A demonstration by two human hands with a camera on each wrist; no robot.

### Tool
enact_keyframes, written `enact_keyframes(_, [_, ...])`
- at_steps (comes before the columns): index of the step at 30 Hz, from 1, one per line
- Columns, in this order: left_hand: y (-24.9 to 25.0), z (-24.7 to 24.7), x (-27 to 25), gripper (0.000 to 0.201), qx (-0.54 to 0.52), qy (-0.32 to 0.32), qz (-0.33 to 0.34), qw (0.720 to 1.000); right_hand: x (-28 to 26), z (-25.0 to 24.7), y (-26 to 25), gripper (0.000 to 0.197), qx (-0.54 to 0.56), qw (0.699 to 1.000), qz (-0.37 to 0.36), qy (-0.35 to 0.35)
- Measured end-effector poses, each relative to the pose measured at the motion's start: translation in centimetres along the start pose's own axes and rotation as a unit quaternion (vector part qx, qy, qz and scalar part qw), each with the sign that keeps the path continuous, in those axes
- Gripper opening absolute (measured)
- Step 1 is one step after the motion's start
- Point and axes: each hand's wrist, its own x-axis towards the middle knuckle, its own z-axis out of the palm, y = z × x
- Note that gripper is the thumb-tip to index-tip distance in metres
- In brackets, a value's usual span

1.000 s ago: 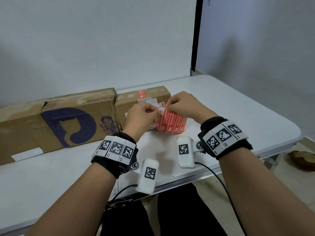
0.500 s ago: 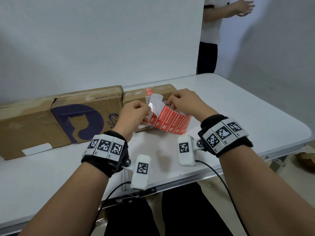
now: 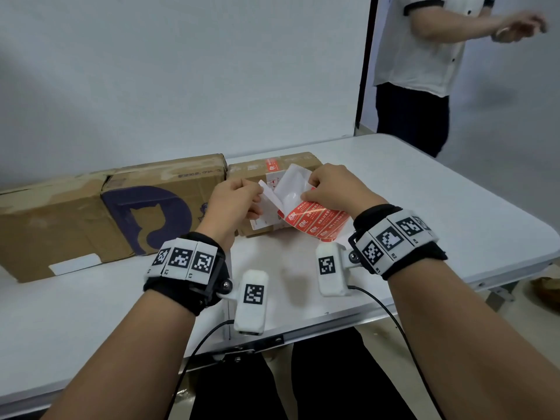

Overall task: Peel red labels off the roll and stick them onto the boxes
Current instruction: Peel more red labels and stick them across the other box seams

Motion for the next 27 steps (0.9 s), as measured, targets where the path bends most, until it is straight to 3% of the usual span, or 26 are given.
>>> enact_keyframes(4, [0.6,-2.1,0.3,0.011,-0.030,0.019,0.011,0.999,0.3,0.2,-0.3,0.034,-0.020,1.000,0.013,0.009])
enact_keyframes(8, [1.6,-4.1,0.7,0.010,-0.062,0.050,0.017,0.997,0.3,-0.1,-1.5,0.019,0.011,0.999,-0.015,0.032])
enact_keyframes(12, [2.8,-5.0,0.9,0.011,-0.069,0.048,0.026,0.996,1.1,-1.5,-4.8,0.018,0.105,0.980,-0.124,0.116])
enact_keyframes(17, [5.1,-6.7,1.6,0.005,-0.083,0.082,0.019,0.993,3.0,-2.1,-10.1,0.008,0.102,0.943,-0.284,0.140])
enact_keyframes(22, [6.9,-8.8,2.6,0.011,-0.097,0.114,-0.013,0.989,4.7,-1.1,-13.9,0.012,0.069,0.927,-0.347,0.122])
enact_keyframes(27, [7.5,-10.1,3.2,0.008,-0.079,0.138,-0.016,0.987,6.0,-0.5,-16.4,0.010,0.014,0.920,-0.362,0.153])
